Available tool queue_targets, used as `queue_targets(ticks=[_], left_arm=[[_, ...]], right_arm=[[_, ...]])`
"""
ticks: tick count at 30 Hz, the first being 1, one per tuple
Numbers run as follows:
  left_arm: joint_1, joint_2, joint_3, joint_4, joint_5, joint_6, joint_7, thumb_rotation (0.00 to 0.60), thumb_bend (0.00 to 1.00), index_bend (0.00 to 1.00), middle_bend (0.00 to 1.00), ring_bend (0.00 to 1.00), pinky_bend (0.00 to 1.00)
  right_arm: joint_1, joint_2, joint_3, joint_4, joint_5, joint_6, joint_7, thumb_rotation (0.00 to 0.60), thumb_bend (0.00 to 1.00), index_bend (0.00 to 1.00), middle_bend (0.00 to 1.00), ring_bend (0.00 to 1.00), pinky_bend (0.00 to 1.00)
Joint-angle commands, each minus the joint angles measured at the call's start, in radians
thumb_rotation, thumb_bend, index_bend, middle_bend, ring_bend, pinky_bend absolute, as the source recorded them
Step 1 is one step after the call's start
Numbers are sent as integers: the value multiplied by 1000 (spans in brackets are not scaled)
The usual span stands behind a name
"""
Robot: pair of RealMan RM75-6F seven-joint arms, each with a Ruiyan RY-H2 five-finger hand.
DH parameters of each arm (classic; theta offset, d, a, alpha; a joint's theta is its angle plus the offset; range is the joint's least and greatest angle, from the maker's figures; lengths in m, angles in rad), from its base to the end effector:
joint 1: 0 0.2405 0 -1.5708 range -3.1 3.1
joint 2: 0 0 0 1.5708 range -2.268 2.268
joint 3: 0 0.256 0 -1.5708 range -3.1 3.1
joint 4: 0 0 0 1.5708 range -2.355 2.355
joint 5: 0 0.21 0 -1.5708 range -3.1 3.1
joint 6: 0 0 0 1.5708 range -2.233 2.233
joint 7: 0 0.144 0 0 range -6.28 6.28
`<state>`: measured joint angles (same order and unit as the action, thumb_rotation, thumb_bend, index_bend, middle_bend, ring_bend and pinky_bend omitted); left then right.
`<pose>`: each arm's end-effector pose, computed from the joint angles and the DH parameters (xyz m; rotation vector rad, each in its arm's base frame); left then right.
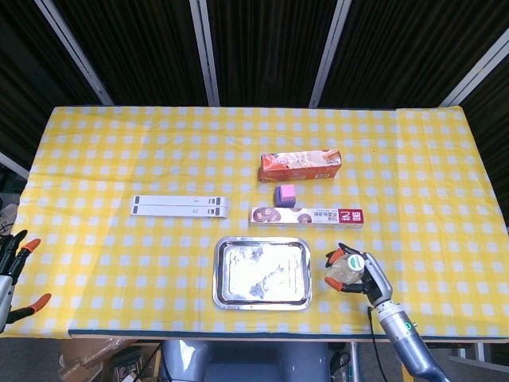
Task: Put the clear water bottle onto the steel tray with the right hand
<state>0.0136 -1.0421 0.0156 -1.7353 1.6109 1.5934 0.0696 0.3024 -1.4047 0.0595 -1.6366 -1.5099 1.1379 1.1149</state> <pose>-0.2923 0.1367 0.1725 -1.4024 -0.8732 -0.9007 -0.2295 -0.2249 0.0227 0.9125 -2.2600 1.6500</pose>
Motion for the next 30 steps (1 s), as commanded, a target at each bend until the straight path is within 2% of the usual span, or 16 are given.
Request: queue_targets(ticks=[1, 6, 12, 14, 15, 19, 24, 30], left_arm=[[-1, 1, -1, 0, -2, -2, -4, 600, 193, 120, 0, 0, 0], [-3, 4, -2, 3, -8, -8, -13, 600, 193, 120, 0, 0, 0], [-6, 8, -3, 3, -12, -14, -21, 600, 193, 121, 0, 0, 0], [-6, 10, -4, 4, -16, -14, -26, 600, 193, 121, 0, 0, 0], [-5, 11, -9, 5, -25, -11, -31, 600, 193, 121, 0, 0, 0], [-7, 12, -10, 5, -30, -16, -31, 600, 193, 121, 0, 0, 0], [-7, 9, -8, 4, -24, -17, -24, 600, 193, 121, 0, 0, 0], [-5, 8, -8, 2, -22, -13, -19, 600, 193, 121, 0, 0, 0]], right_arm=[[25, 1, 33, -117, 25, -2, -121, 600, 520, 814, 638, 318, 0], [61, -55, 74, -224, 130, -38, -313, 600, 519, 814, 638, 318, 0], [104, -143, 122, -260, 252, -60, -474, 600, 519, 814, 638, 318, 0], [112, -153, 134, -257, 272, -63, -499, 600, 519, 815, 638, 318, 0], [118, -154, 158, -251, 302, -61, -519, 600, 520, 815, 639, 318, 0], [134, -118, 193, -284, 399, -92, -570, 600, 542, 815, 645, 318, 0], [134, -78, 221, -334, 491, -101, -600, 600, 746, 861, 669, 335, 0], [132, -8, 265, -422, 572, -91, -642, 600, 889, 890, 687, 352, 0]])
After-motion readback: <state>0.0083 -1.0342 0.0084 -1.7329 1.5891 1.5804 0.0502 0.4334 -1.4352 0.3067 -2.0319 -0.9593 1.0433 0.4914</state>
